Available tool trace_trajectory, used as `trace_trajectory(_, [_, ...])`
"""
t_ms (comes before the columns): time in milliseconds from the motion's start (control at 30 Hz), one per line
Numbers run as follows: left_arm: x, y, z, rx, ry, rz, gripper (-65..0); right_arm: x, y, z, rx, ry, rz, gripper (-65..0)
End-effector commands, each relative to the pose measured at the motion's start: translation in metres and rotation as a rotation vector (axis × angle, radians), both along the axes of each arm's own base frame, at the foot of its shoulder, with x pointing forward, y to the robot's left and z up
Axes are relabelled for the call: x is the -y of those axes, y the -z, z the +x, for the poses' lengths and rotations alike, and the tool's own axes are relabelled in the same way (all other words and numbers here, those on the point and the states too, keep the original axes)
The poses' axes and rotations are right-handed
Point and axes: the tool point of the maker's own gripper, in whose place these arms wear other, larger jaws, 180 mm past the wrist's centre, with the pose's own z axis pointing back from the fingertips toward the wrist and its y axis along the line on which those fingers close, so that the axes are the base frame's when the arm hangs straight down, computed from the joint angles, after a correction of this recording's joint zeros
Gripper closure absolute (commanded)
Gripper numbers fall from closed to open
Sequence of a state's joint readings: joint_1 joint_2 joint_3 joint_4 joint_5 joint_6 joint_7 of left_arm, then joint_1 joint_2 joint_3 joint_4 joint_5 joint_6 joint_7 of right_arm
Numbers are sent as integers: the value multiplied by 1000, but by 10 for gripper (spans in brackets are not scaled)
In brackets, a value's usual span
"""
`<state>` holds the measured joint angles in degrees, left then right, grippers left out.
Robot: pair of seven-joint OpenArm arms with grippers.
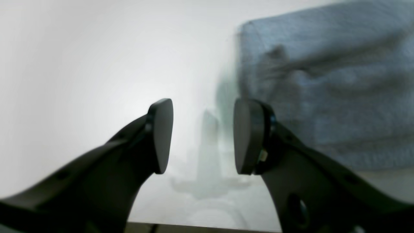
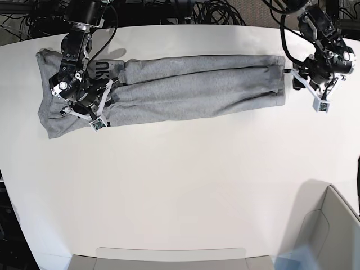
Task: Fold the T-shirt properly
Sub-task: 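Grasp the strip's end with the left gripper, right gripper holding the other end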
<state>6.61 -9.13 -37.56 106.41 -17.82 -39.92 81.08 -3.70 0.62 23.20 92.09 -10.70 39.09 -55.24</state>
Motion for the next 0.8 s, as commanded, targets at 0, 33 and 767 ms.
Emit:
trace_trajectory(0, [-8,-15,12,74,-27,7,-347,17,13,-21,-107,3,-91,-220])
trace_trajectory(33, [-12,-18,14,96,-57,2,-352,17,13,-21,-107,1,-91,-220])
trace_trajectory(767, [45,53,-8,-72,-35,-209,-355,17,17,-29,-124,-1,-93,-220])
